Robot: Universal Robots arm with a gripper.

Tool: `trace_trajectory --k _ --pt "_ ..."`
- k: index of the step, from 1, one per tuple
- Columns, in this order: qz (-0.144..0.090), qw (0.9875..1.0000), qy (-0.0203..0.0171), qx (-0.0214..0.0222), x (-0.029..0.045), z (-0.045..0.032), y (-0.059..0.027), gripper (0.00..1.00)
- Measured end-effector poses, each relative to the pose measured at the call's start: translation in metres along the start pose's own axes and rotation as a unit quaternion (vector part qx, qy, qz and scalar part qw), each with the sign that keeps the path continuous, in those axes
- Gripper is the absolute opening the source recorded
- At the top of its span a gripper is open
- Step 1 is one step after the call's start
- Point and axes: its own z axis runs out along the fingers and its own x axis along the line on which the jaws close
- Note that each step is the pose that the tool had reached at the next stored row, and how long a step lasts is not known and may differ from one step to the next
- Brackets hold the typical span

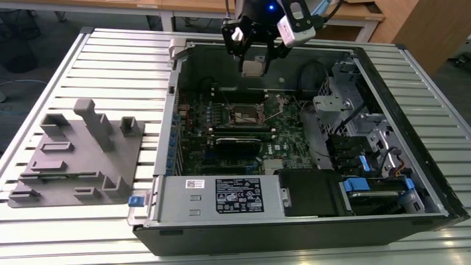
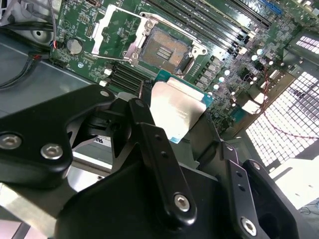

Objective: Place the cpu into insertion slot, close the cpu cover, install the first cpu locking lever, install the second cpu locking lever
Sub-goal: 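Place the cpu into insertion slot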

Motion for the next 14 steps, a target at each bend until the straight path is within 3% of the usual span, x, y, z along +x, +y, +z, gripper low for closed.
trace_trajectory --k 14 --pt "0.0 1.0 0.0 0.0 0.0074 0.0018 -0.0003 0.54"
